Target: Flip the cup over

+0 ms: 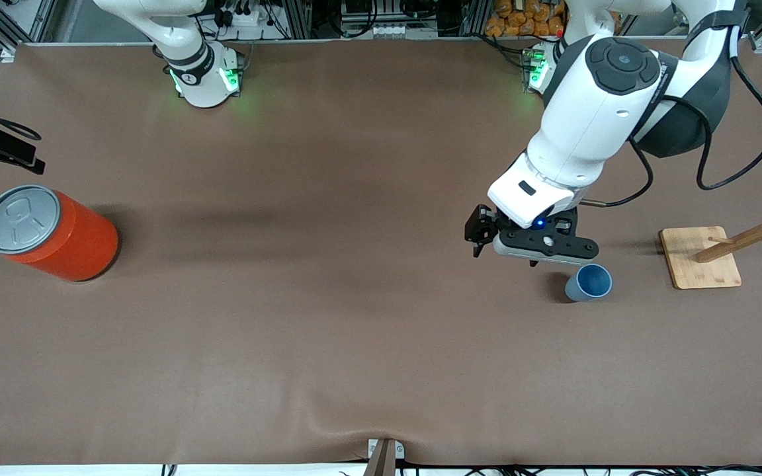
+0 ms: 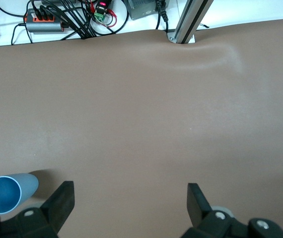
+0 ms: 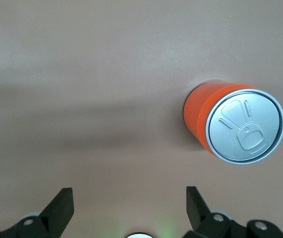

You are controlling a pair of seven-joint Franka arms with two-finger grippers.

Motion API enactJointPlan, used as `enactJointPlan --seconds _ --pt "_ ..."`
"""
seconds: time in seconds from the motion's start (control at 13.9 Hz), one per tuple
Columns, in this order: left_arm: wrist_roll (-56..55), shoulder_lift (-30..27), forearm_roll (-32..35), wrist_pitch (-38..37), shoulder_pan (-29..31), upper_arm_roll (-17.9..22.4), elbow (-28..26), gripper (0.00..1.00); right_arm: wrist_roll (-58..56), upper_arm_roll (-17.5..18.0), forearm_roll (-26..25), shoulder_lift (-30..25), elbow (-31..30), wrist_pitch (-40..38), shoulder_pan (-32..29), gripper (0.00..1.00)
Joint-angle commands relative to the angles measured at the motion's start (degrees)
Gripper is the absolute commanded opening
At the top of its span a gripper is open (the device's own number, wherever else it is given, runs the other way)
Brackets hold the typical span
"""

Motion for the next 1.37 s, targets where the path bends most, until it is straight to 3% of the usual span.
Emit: enactJointPlan --seconds 0.0,0.14,0.58,1.3 --pt "-0.9 -0.1 1.6 -0.4 -0.2 0.4 0.6 1.0 0.7 0.1 0.4 0.4 0.9 -0.1 0.2 1.0" --pt "-0.1 0.2 3.0 -0.3 0.0 0.9 3.1 1.0 0.7 0.1 0.4 0.4 0.9 -0.1 0.2 1.0" --pt "-0.4 -2.1 5.8 -1.1 0.1 0.2 2.9 1.0 0.7 0.1 0.5 0.5 0.9 -0.1 0.2 1.0" --pt "0.2 -4.3 5.3 -12.4 5.3 0.6 2.6 1.0 0.7 0.1 0.5 0.7 0.8 -0.1 0.4 1.0"
